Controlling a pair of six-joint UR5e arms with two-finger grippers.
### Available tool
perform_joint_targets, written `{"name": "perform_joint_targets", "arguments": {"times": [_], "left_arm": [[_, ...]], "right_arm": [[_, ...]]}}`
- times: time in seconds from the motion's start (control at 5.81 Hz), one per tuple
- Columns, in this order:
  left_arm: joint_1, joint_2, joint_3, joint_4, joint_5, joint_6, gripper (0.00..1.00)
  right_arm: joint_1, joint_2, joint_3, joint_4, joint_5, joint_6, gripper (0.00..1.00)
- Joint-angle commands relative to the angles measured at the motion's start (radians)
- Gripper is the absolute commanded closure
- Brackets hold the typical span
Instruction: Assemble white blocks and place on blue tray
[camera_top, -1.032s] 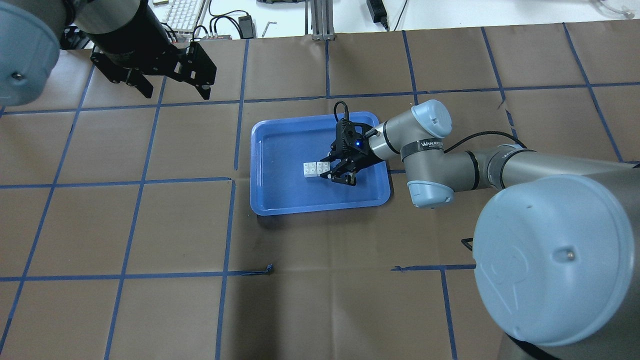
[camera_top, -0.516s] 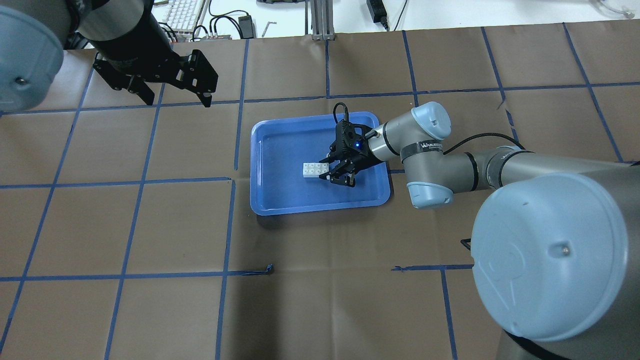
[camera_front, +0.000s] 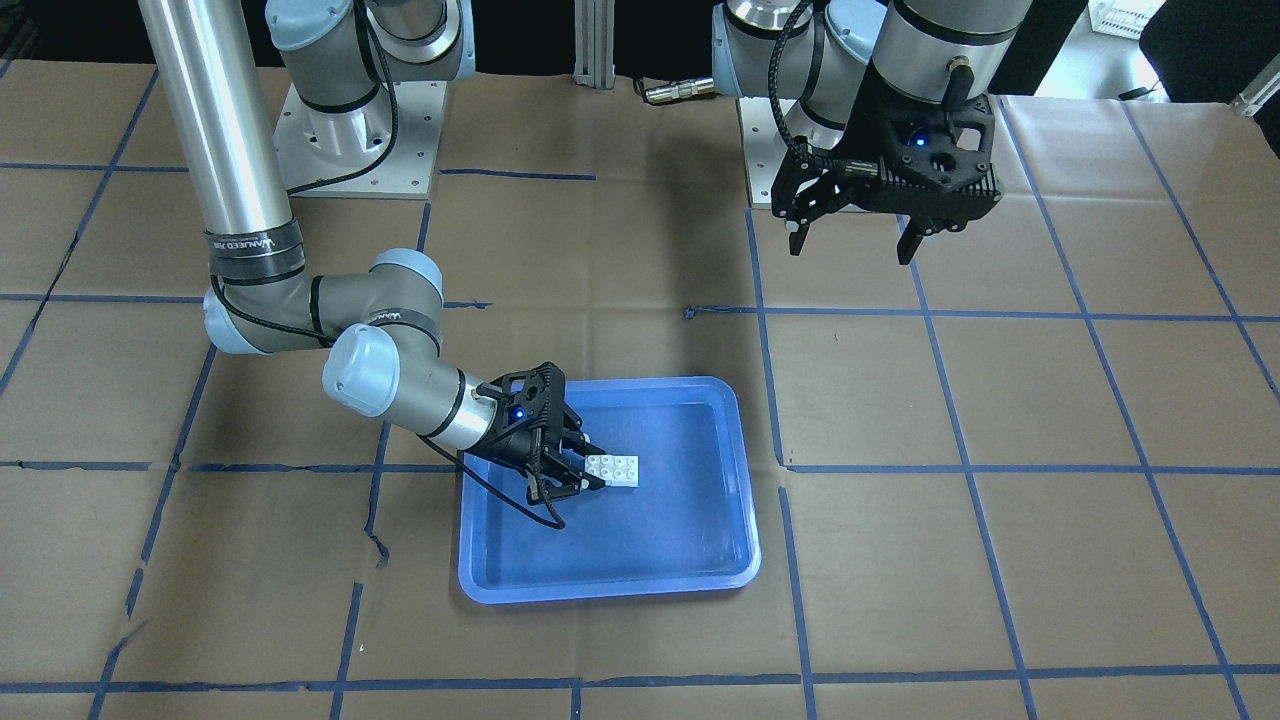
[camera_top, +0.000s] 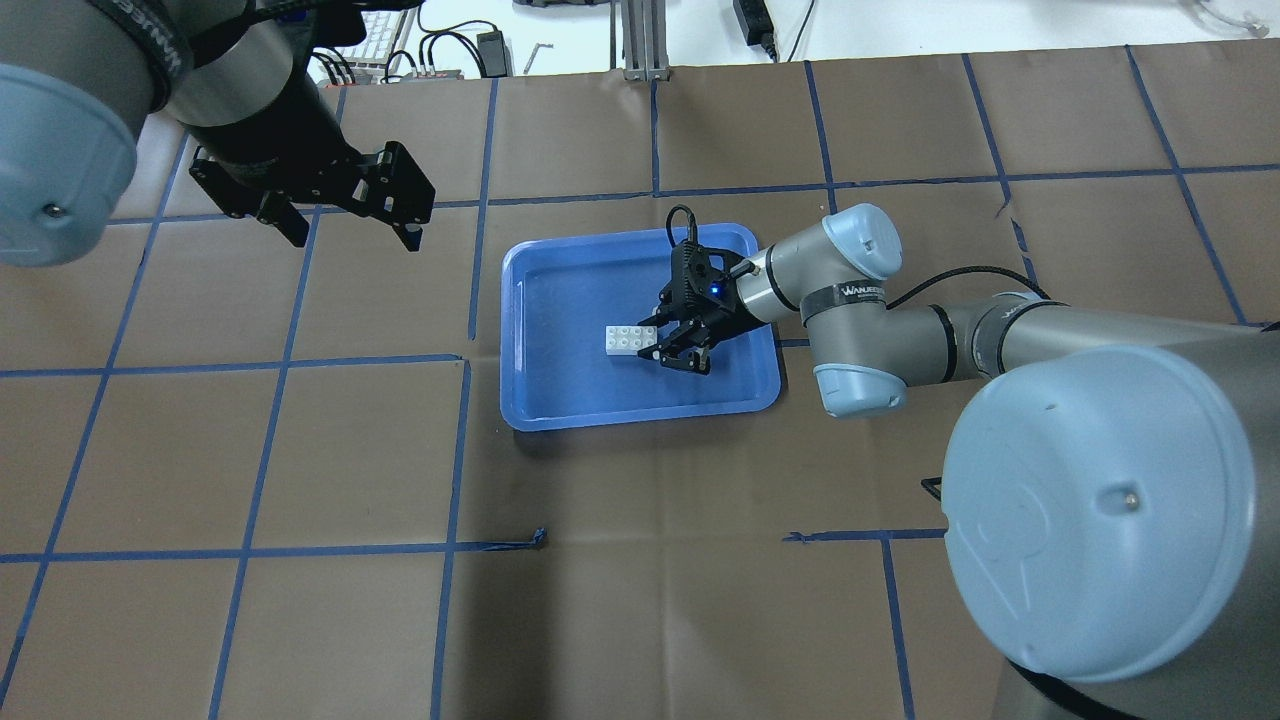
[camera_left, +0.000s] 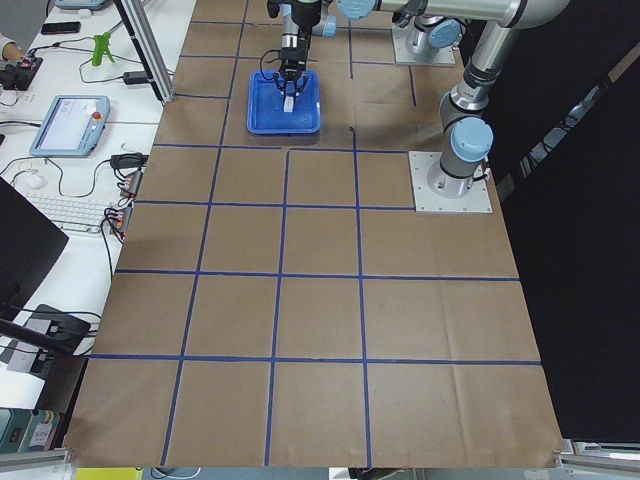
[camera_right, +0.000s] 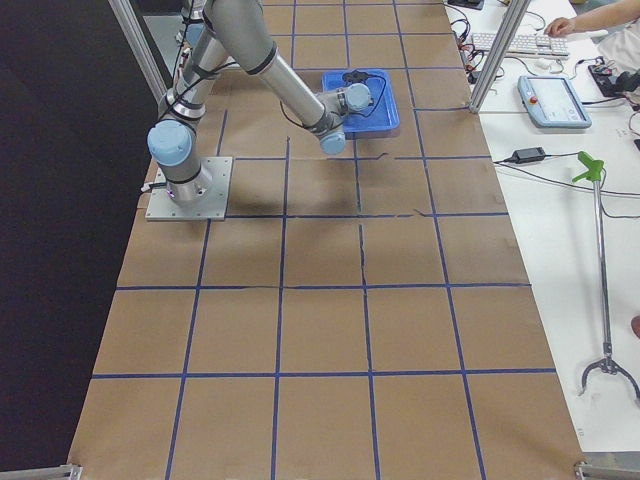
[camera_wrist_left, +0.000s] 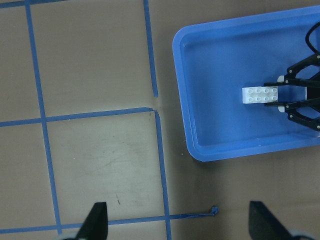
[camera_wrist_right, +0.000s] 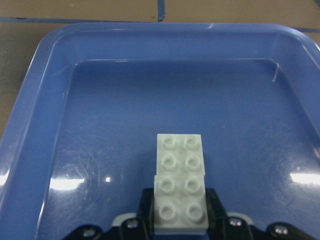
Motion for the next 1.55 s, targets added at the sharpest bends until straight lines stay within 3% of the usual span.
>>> {"name": "perform_joint_targets", "arguments": {"times": [0.0,0.69,0.86,1.2,1.38], "left_arm": [[0.001,0.001,-0.001,0.002,-0.001,0.001,0.0],[0.001,0.002,0.003,0.004,-0.002,-0.039,0.0],[-0.001,0.002,0.006,0.004,-0.002,-0.142,0.0],[-0.001,0.002,0.003,0.004,-0.001,-0.144,0.0],[-0.001,0.002,0.003,0.004,-0.001,-0.144,0.0]], "right_arm": [[0.0,0.0,-0.002,-0.001,0.0,0.0,0.55],[0.0,0.001,-0.005,-0.005,0.0,0.002,0.56],[0.0,0.001,-0.005,-0.003,0.0,0.005,0.5],[-0.002,-0.002,-0.005,-0.003,0.008,0.043,0.01],[-0.002,-0.003,-0.005,-0.001,0.006,0.044,0.0]]}}
